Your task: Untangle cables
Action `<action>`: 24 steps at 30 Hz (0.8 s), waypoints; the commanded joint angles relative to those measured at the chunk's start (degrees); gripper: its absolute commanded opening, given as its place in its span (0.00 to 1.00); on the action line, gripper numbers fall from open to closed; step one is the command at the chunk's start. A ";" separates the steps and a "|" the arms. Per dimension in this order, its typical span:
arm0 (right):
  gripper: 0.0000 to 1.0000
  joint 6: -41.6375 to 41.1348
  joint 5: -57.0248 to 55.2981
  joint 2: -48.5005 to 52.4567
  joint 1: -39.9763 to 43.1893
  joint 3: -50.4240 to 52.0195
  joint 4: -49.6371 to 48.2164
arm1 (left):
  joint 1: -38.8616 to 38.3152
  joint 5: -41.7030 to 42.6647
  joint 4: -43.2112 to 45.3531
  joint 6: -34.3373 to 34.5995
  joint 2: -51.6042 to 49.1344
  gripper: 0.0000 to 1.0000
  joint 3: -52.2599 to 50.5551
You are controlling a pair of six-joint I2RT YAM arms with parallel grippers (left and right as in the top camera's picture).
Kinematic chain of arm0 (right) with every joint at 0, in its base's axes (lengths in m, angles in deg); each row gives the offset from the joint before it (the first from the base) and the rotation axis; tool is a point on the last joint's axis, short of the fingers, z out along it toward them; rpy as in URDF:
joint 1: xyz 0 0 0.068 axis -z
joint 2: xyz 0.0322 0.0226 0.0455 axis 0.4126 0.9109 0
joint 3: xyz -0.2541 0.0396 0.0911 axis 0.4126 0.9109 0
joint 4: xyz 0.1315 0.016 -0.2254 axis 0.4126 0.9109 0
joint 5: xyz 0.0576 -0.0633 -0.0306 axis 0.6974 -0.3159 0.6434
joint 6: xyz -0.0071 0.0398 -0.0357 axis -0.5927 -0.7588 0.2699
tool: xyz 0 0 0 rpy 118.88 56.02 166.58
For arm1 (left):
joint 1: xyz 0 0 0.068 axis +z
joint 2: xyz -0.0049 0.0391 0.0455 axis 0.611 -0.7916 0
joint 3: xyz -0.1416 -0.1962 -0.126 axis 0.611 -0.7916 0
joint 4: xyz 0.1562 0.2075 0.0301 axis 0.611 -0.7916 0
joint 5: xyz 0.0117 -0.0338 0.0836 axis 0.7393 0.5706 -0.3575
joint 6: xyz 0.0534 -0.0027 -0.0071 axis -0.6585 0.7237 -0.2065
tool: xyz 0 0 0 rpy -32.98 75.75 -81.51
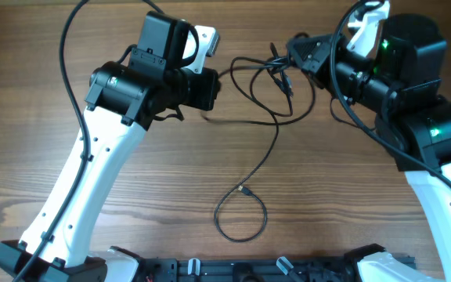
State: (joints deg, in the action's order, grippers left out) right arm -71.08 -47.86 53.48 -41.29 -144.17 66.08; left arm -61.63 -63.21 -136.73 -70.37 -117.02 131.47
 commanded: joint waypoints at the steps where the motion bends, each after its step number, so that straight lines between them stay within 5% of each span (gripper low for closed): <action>1: 0.04 -0.63 -12.52 0.02 0.09 -1.25 5.51 | 2.14 -10.82 0.39 9.84 -0.76 0.04 0.17; 3: 0.04 -0.70 -24.96 0.02 0.11 -1.25 11.96 | 8.28 -16.48 -0.04 22.47 -0.76 0.04 0.17; 6: 0.04 -4.20 -37.44 0.02 0.11 -1.25 17.11 | 15.50 -15.74 -0.79 32.15 -0.76 0.04 0.17; 10: 0.05 -5.11 -36.28 0.02 0.09 -1.25 17.53 | 18.23 -8.26 -1.07 31.61 -0.76 0.04 0.17; 14: 0.14 -3.91 -31.10 0.04 0.09 -1.22 16.85 | 14.69 15.50 4.07 13.73 -0.76 0.04 0.17; 16: 0.27 1.01 -26.36 0.07 0.09 -1.25 15.43 | 10.82 24.83 6.88 8.94 -0.76 0.04 0.17; 21: 0.57 11.21 -12.92 0.13 0.09 -1.22 15.10 | 0.70 29.44 8.63 -2.64 -0.74 0.04 0.17; 24: 0.71 15.19 -8.87 0.85 0.09 -1.22 16.81 | -1.68 29.51 11.67 -1.81 -0.72 0.04 0.20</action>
State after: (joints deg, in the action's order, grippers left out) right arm -61.55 -63.05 53.79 -41.29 -144.41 81.46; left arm -61.87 -36.67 -127.68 -68.69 -117.87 131.45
